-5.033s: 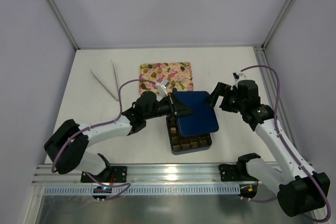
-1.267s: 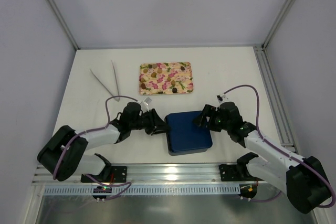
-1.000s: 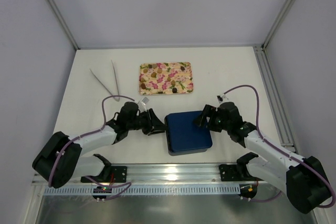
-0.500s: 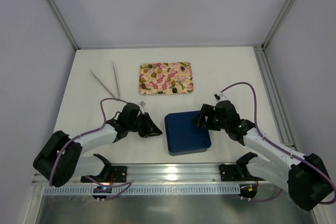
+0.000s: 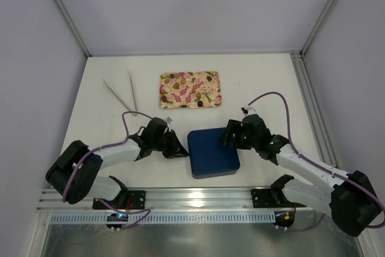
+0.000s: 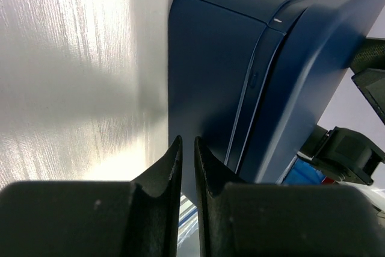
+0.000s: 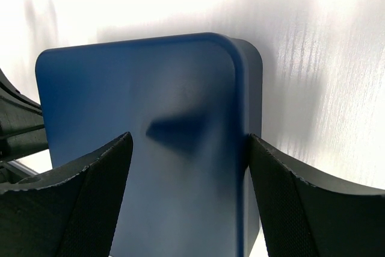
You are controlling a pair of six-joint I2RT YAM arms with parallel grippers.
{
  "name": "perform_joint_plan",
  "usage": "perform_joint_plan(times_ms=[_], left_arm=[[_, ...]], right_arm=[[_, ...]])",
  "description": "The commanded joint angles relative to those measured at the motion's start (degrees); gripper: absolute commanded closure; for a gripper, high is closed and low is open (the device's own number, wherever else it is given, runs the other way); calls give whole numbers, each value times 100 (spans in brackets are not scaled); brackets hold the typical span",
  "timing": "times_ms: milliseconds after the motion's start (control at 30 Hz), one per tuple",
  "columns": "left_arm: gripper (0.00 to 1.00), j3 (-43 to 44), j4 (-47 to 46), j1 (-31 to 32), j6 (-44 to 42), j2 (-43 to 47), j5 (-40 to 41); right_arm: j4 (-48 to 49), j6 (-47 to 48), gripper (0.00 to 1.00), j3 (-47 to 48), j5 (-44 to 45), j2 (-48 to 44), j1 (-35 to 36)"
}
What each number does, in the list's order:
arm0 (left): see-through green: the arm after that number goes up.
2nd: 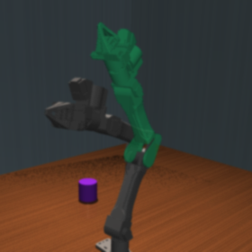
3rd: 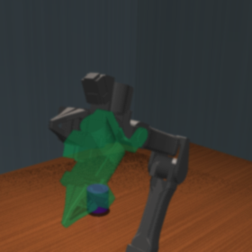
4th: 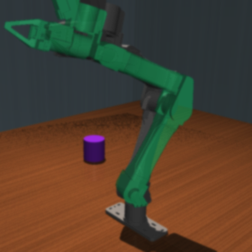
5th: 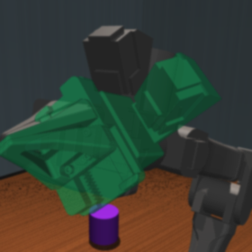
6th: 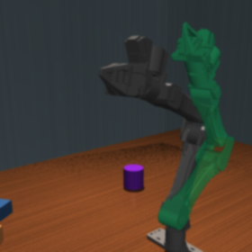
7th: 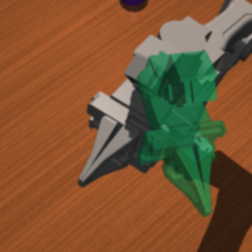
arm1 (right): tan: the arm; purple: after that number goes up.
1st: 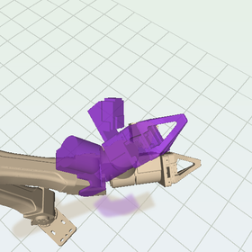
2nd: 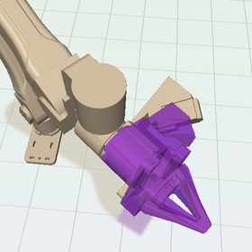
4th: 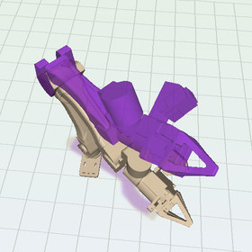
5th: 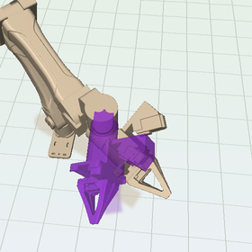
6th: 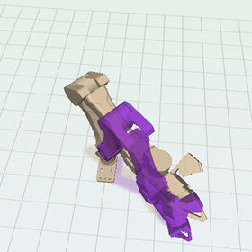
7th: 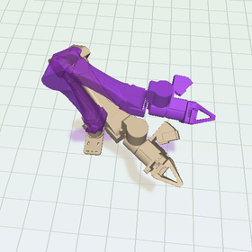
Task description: Pack the chocolate
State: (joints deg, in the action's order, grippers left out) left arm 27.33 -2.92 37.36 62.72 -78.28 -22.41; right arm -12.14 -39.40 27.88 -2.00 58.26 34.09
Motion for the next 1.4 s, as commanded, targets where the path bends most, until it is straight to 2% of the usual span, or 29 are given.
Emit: perform_joint_plan(times_ms=[0,467,500,1367], left_arm=[[89,176,-235,78,65,-29,79],[89,273,-332,236,118,-188,97],[89,290,-332,236,118,-196,106],[88,615,-200,315,30,-557,-17]], right_arm=[[98,28,23,297,165,10,116],[63,29,22,455,174,168,432],[63,37,22,481,365,177,458],[-148,319,9,842,622,757,1214]])
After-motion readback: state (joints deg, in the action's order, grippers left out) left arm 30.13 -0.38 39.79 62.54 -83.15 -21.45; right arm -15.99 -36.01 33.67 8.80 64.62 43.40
